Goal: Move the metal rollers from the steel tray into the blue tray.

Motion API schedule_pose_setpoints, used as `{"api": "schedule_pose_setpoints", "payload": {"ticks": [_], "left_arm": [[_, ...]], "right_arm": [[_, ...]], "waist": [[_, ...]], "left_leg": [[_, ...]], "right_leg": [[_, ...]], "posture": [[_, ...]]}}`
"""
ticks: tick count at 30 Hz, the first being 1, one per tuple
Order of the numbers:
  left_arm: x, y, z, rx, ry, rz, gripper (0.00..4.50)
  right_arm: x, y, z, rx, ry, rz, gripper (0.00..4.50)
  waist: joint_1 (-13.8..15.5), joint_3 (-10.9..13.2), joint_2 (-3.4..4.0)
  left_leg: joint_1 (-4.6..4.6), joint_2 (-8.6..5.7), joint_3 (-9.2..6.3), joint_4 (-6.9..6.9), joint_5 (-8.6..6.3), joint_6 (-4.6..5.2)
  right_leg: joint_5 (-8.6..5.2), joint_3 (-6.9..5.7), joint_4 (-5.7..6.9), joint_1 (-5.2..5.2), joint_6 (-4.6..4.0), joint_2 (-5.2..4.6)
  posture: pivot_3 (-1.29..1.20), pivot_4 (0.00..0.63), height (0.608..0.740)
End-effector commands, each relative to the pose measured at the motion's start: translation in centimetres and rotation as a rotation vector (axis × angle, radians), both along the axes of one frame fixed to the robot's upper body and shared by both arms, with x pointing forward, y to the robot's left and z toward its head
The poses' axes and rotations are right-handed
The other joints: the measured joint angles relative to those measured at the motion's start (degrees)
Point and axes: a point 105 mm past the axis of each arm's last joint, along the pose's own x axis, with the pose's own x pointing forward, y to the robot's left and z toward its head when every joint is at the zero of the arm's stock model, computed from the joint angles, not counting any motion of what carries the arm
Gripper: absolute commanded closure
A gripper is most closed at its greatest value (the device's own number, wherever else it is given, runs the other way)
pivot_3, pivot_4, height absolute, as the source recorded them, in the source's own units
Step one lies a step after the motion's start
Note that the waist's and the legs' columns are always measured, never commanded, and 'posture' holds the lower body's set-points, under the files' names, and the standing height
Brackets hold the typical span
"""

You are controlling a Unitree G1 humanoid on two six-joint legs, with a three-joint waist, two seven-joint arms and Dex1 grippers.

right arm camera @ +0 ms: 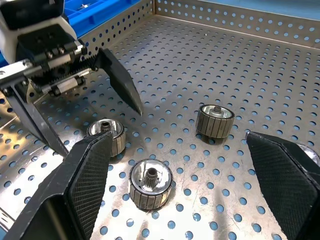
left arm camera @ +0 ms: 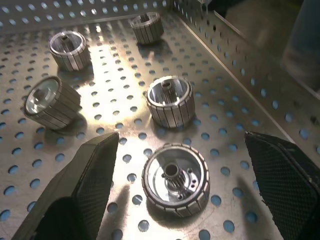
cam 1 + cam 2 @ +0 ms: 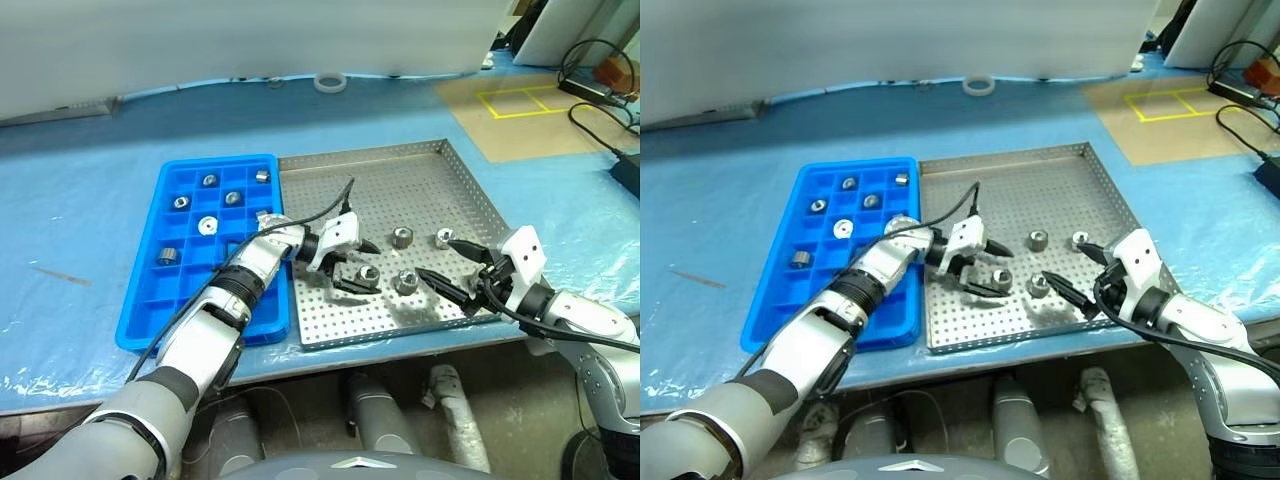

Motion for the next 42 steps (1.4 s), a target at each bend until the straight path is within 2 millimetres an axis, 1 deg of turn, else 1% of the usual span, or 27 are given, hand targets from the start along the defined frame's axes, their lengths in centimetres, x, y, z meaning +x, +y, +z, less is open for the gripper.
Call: {"api": "schedule_pose_setpoints", "payload": {"ticks": [1,2,3,4,5,7,8,11,12,14,15,17,19,21,24,26,29,30,34,39,42], "left_arm": [[0.3,0.0,-0.6,0.044,-0.072,0.008,0.42],[0.3,-0.1,-0.5,0.029,-0.065,0.017,0.67],[0.4,-0.3,-0.1,0.000,-0.052,0.030,0.80],[0.6,-0.5,0.4,-0.037,-0.032,0.049,1.12],[0.8,-0.7,1.5,-0.108,0.011,0.071,1.46],[1.1,-0.7,3.1,-0.205,0.071,0.093,2.02],[1.1,-0.6,3.9,-0.251,0.095,0.096,2.38],[0.8,0.2,5.3,-0.330,0.135,0.092,2.38],[0.9,0.9,5.7,-0.354,0.138,0.115,2.38],[0.8,2.1,6.2,-0.373,0.143,0.150,2.38],[0.6,2.7,6.2,-0.367,0.137,0.161,2.38],[0.0,3.6,5.7,-0.328,0.118,0.170,2.38],[-0.4,3.9,5.5,-0.305,0.105,0.186,2.38],[-0.4,3.8,5.1,-0.281,0.088,0.200,2.38],[-0.3,3.1,4.7,-0.240,0.050,0.191,1.87],[-0.1,2.4,4.8,-0.230,0.039,0.173,1.27],[0.2,1.5,5.0,-0.216,0.019,0.149,0.34],[0.4,1.1,4.8,-0.191,0.006,0.143,0.04],[0.2,0.0,3.4,-0.081,0.001,0.070,0.04],[-0.2,-1.0,2.2,-0.020,0.009,0.003,0.04],[-0.4,-1.5,1.8,-0.007,0.012,-0.025,0.04]], "right_arm": [[0.0,0.2,1.7,-0.004,-0.074,0.003,0.00],[0.1,0.4,2.3,0.020,-0.095,0.004,0.00],[0.3,0.6,2.9,0.044,-0.114,0.009,0.00],[0.4,0.9,3.4,0.059,-0.128,0.017,0.00],[0.5,1.3,3.7,0.063,-0.134,0.037,0.00],[0.7,2.0,4.0,0.070,-0.139,0.070,0.00],[0.7,2.7,4.2,0.085,-0.141,0.103,0.00],[0.9,4.4,4.3,0.092,-0.134,0.186,0.00],[1.3,4.9,4.6,0.098,-0.144,0.210,0.00],[2.0,5.4,4.9,0.102,-0.158,0.241,0.00],[2.3,5.5,5.0,0.102,-0.160,0.251,0.00],[2.7,5.6,4.6,0.073,-0.140,0.288,0.00],[2.9,5.6,4.3,0.057,-0.128,0.311,0.00],[3.1,5.6,4.2,0.052,-0.124,0.322,0.00],[3.3,5.2,4.1,0.043,-0.123,0.319,0.00],[3.1,4.9,4.0,0.039,-0.117,0.315,0.00],[2.5,4.4,3.7,0.031,-0.101,0.302,0.00],[2.3,4.2,3.5,0.026,-0.091,0.297,0.00],[0.6,3.5,2.6,0.014,-0.031,0.280,0.00],[-1.0,3.0,1.7,-0.018,0.013,0.257,0.00],[-1.3,2.8,1.3,-0.042,0.024,0.238,0.00]], "waist": [[-0.32,-0.02,0.03],[-0.47,-0.03,0.04],[-0.83,-0.04,0.05],[-1.20,-0.04,0.06],[-1.38,-0.04,0.06],[-1.54,-0.04,0.06],[-1.56,-0.04,0.06],[-1.66,-0.05,0.08],[-1.68,-0.06,0.08],[-1.82,-0.07,0.11],[-1.58,-0.07,0.11],[-1.00,-0.07,0.12],[-0.16,-0.07,0.12],[1.14,-0.07,0.12],[2.95,-0.07,0.12],[3.82,-0.07,0.12],[4.23,-0.07,0.12],[4.31,-0.07,0.12],[3.93,-0.09,0.16],[3.22,-0.09,0.16],[2.87,-0.10,0.17]], "left_leg": [[0.00,0.00,0.00,0.00,-0.02,0.03],[0.02,0.00,0.00,0.00,-0.04,0.07],[0.03,-0.01,0.00,0.00,-0.05,0.09],[0.06,-0.02,0.00,0.00,-0.07,0.11],[0.05,-0.05,0.00,0.00,-0.07,0.12],[0.04,-0.09,0.00,0.01,-0.08,0.14],[0.02,-0.10,0.00,0.02,-0.09,0.15],[0.05,-0.06,0.00,0.01,-0.09,0.15],[0.08,-0.02,-0.01,-0.01,-0.09,0.15],[0.11,0.02,-0.01,-0.01,-0.09,0.16],[0.11,0.06,-0.01,-0.02,-0.09,0.16],[0.08,0.15,-0.02,-0.03,-0.08,0.15],[0.07,0.21,-0.03,-0.05,-0.08,0.14],[0.05,0.19,-0.03,-0.05,-0.09,0.15],[0.11,0.16,-0.02,-0.05,-0.09,0.15],[0.19,0.16,-0.02,-0.04,-0.09,0.14],[0.25,0.19,-0.02,-0.04,-0.08,0.12],[0.27,0.19,-0.02,-0.05,-0.08,0.12],[0.31,0.18,-0.02,-0.05,-0.09,0.13],[0.29,0.14,-0.01,-0.08,-0.10,0.15],[0.31,0.14,-0.01,-0.07,-0.10,0.15]], "right_leg": [[0.02,0.00,-0.06,0.03,0.03,-0.01],[0.03,-0.02,-0.12,0.10,0.04,-0.01],[0.03,-0.03,-0.14,0.14,0.04,-0.02],[0.03,-0.04,-0.17,0.19,0.04,-0.04],[0.03,-0.04,-0.17,0.19,0.04,-0.08],[0.04,-0.04,-0.18,0.19,0.03,-0.13],[0.04,-0.04,-0.18,0.18,0.02,-0.14],[0.09,-0.10,-0.16,0.19,-0.07,-0.14],[0.22,-0.15,-0.15,0.21,-0.28,-0.13],[0.26,-0.24,-0.13,0.21,-0.34,-0.14],[0.28,-0.30,-0.10,0.21,-0.38,-0.14],[0.30,-0.42,-0.08,0.21,-0.41,-0.13],[0.30,-0.51,-0.07,0.25,-0.42,-0.13],[0.30,-0.52,-0.09,0.27,-0.43,-0.16],[0.30,-0.48,-0.13,0.40,-0.43,-0.22],[0.30,-0.41,-0.14,0.47,-0.43,-0.22],[0.30,-0.24,-0.13,0.55,-0.43,-0.21],[0.30,-0.17,-0.12,0.57,-0.43,-0.21],[0.30,-0.09,-0.14,0.57,-0.42,-0.18],[0.28,-0.04,-0.27,0.56,-0.39,-0.17],[0.06,-0.03,-0.28,0.56,-0.02,-0.16]], "posture": [[-0.65,0.150,0.740],[-0.65,0.150,0.740],[-0.65,0.150,0.740],[-0.65,0.150,0.740],[-0.65,0.150,0.740],[-0.63,0.150,0.740],[-0.63,0.150,0.740],[-0.57,0.150,0.740],[-0.54,0.150,0.740],[-0.50,0.150,0.740],[-0.48,0.150,0.740],[-0.44,0.150,0.740],[-0.44,0.150,0.740],[-0.41,0.150,0.740],[-0.42,0.150,0.740],[-0.43,0.150,0.740],[-0.47,0.150,0.740],[-0.48,0.150,0.740],[-0.53,0.150,0.740],[-0.58,0.150,0.740],[-0.61,0.150,0.740]]}}
